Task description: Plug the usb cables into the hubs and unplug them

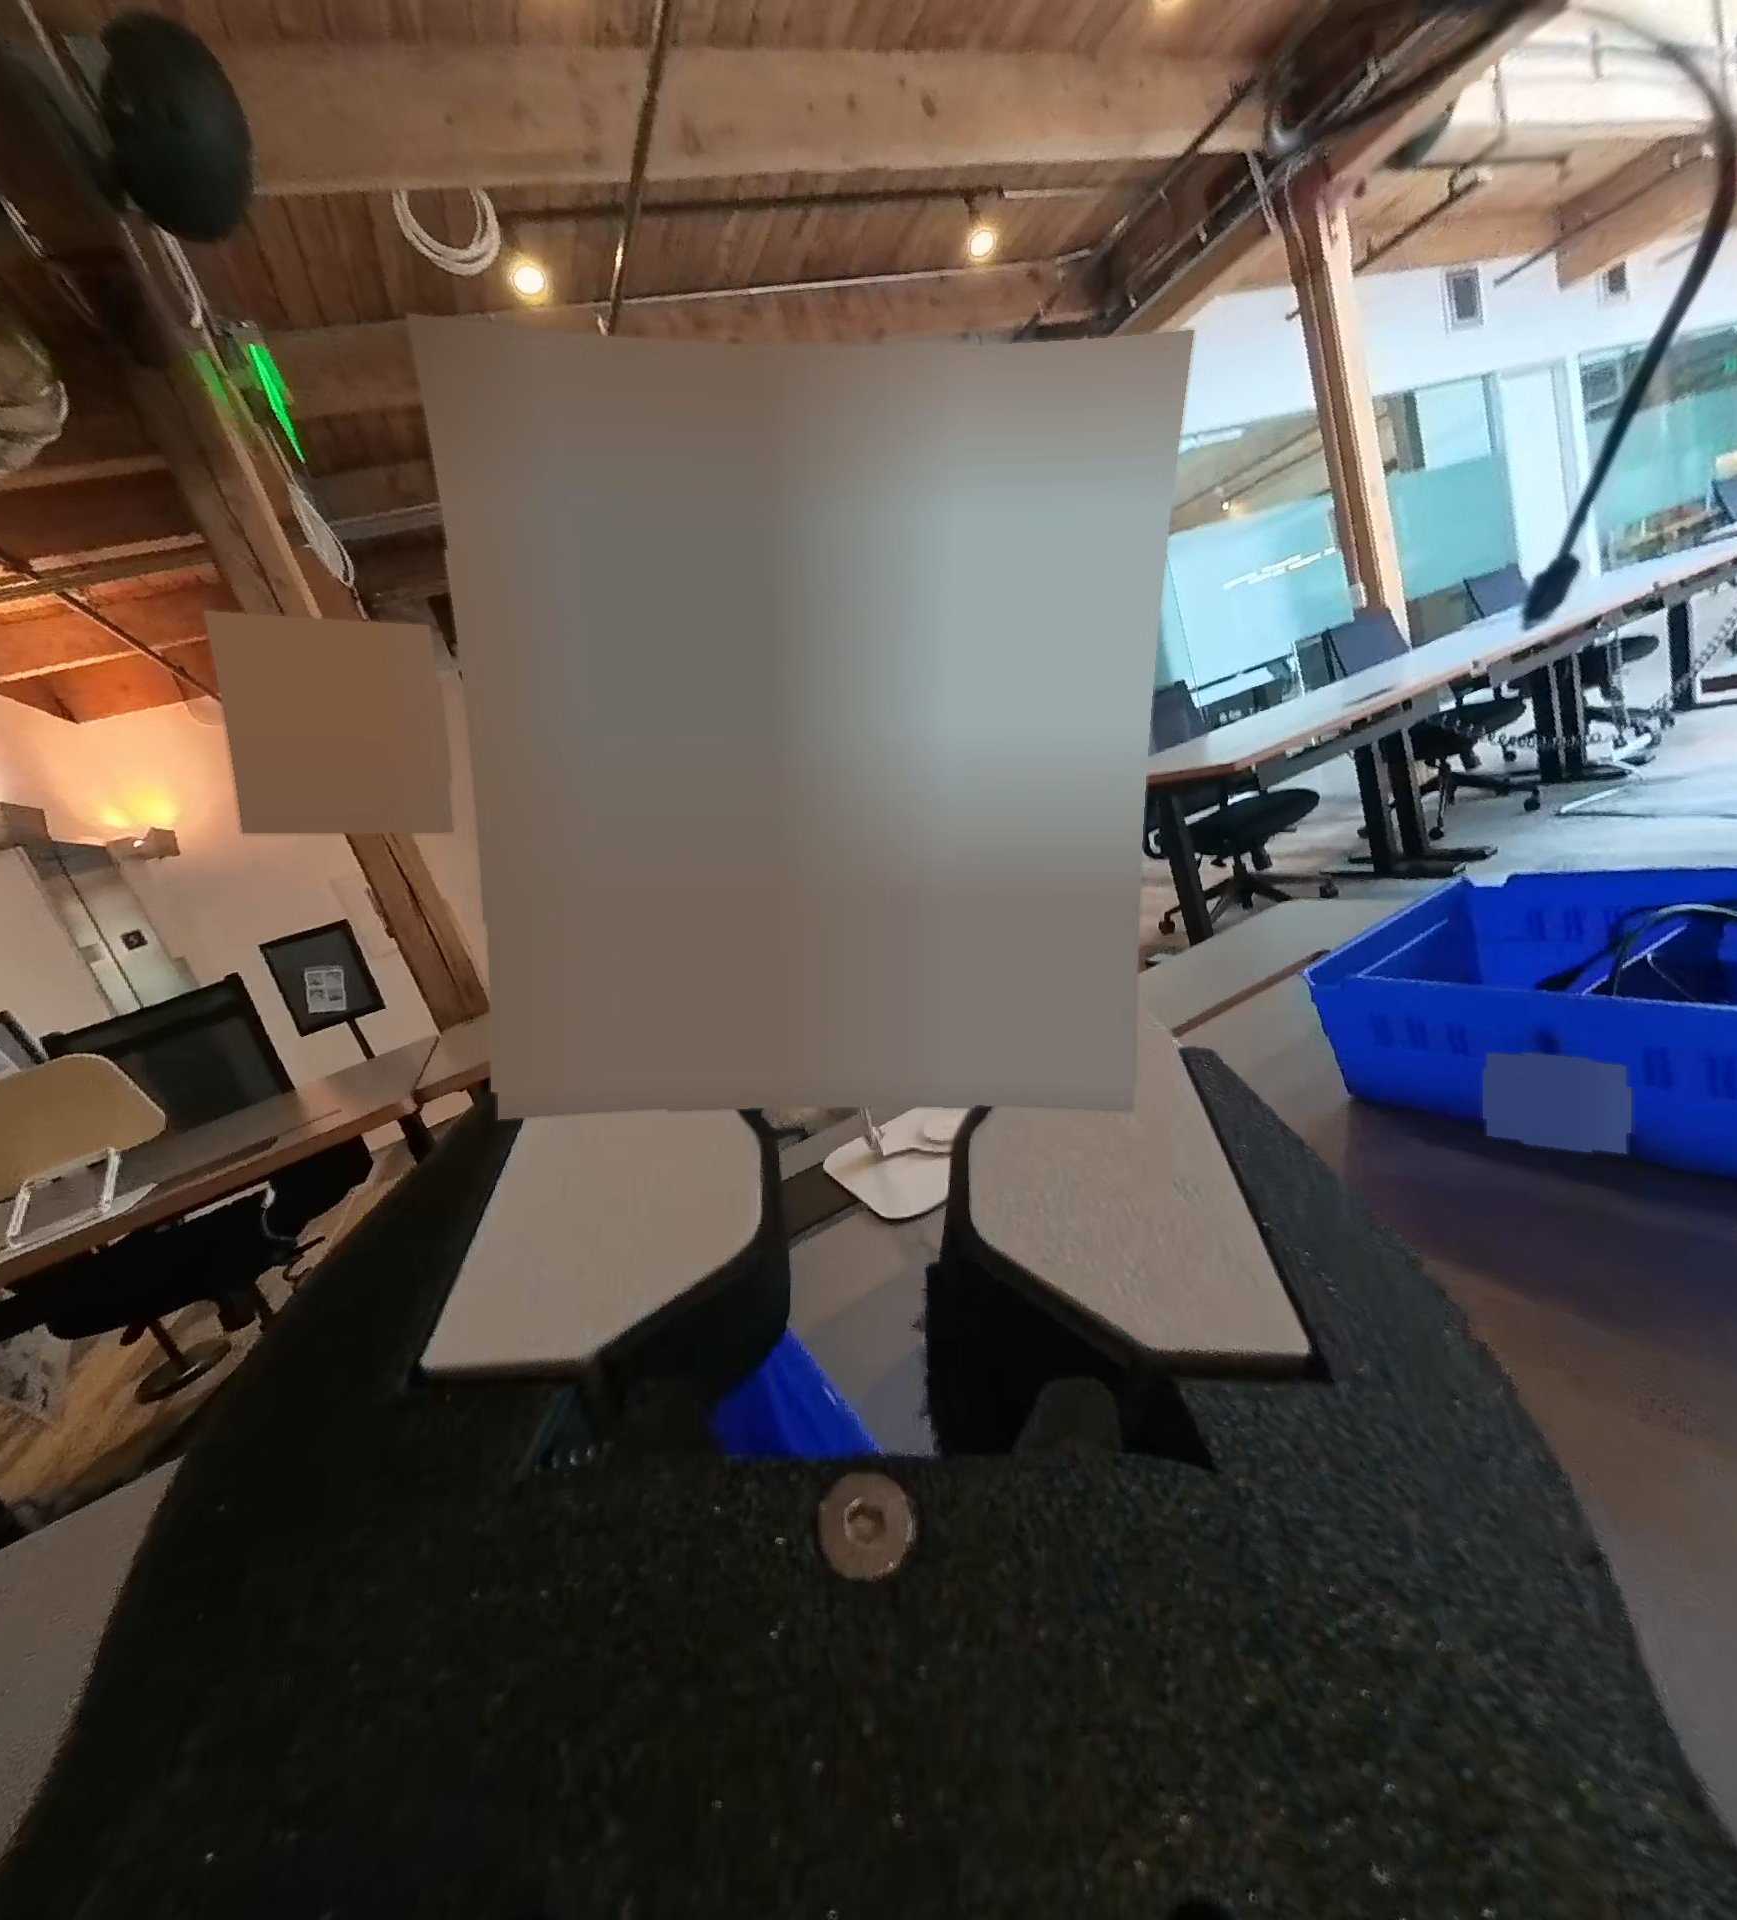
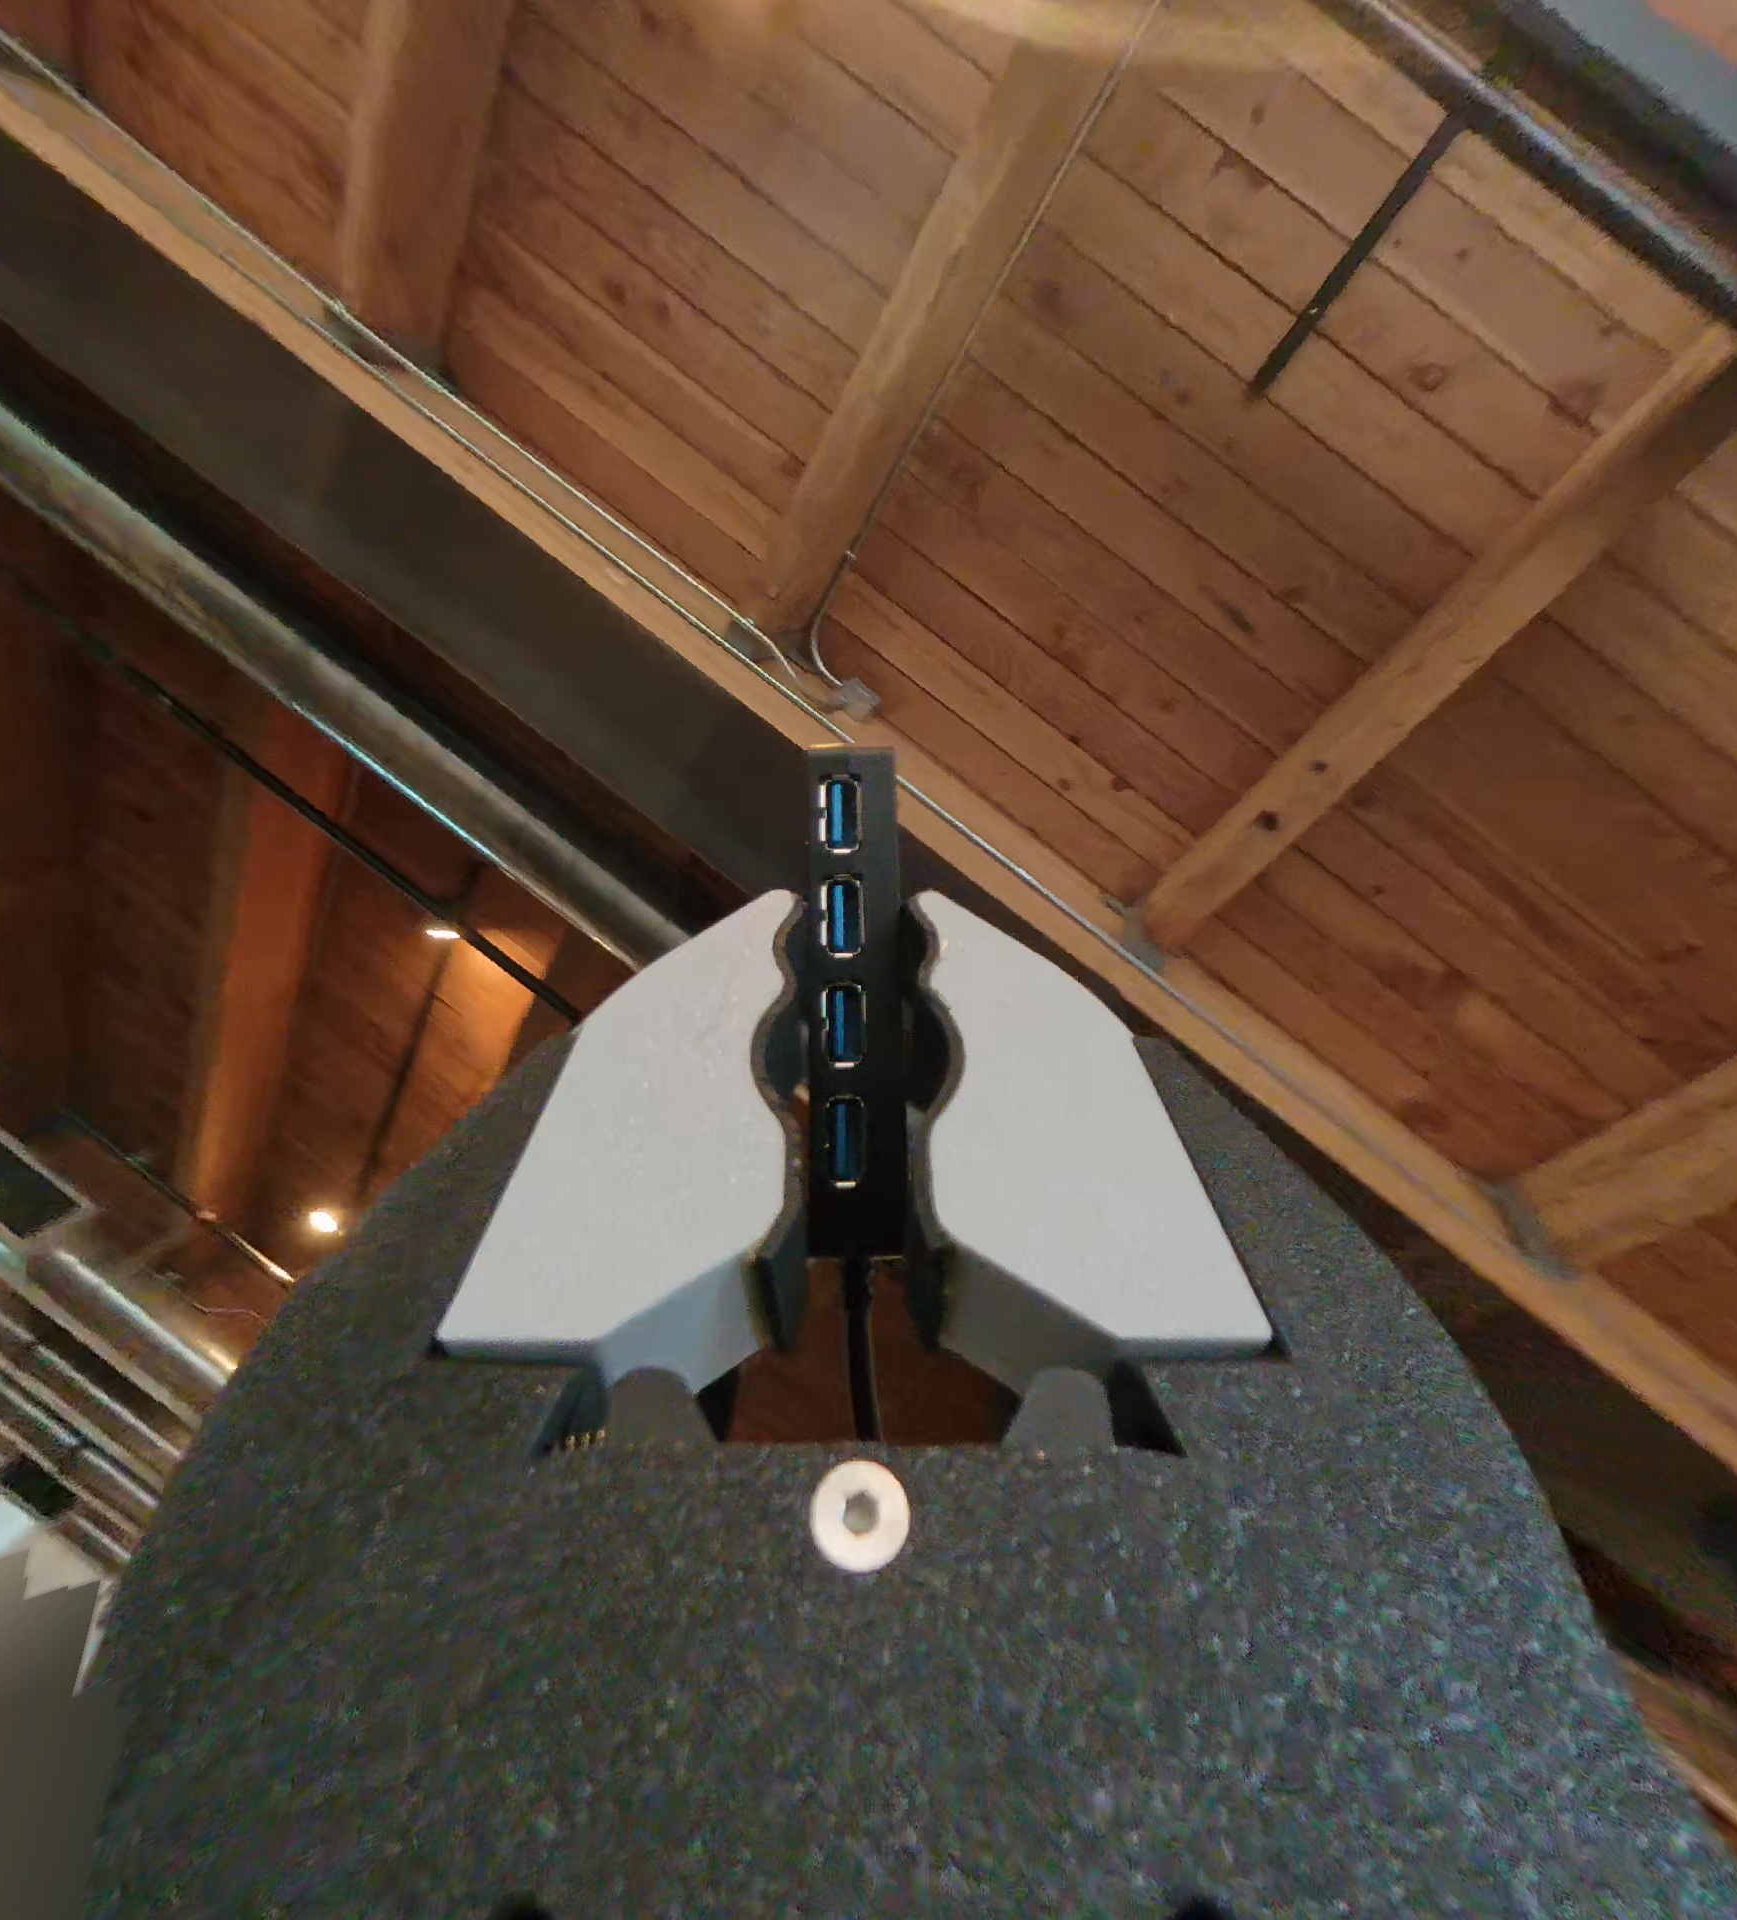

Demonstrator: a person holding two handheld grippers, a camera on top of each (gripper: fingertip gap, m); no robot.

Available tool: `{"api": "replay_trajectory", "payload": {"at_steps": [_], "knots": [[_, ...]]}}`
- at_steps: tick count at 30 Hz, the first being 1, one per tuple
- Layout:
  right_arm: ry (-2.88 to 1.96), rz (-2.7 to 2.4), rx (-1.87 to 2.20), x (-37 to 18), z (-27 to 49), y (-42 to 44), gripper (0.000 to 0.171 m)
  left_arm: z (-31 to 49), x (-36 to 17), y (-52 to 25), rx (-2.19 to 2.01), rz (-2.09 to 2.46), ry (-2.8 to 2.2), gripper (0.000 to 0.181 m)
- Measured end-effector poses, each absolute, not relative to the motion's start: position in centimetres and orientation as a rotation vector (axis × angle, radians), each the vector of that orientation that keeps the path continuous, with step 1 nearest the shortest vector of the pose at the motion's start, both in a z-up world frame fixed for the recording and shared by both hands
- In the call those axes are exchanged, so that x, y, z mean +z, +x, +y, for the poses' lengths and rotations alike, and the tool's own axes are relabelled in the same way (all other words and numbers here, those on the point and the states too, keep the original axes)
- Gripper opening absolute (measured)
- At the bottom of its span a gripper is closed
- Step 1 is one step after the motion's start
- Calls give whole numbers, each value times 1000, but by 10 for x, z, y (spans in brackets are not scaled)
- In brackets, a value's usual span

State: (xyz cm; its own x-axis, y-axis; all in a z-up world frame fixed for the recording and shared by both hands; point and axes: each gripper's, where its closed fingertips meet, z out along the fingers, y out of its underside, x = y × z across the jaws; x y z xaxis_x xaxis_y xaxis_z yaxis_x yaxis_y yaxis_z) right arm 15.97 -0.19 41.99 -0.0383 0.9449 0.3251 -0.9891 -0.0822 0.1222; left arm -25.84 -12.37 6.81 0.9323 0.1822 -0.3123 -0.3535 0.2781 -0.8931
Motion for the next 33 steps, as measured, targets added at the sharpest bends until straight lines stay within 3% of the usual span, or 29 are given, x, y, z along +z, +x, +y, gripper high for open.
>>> {"api": "replay_trajectory", "payload": {"at_steps": [5,15,22,29,33], "knots": [[306,-219,1654,403,-30,109,15,-143,75,-268,353,122,-1192,31],[-192,-468,1493,263,32,-16,15,-153,74,-287,457,70,-1188,30],[-662,-686,1621,176,67,-105,15,-106,70,-259,593,236,-1132,30],[-1189,-818,1910,74,64,-177,15,-35,27,-251,716,297,-1213,37],[-1044,-941,1989,54,39,-180,15,-9,8,-210,132,260,-1295,38]]}}
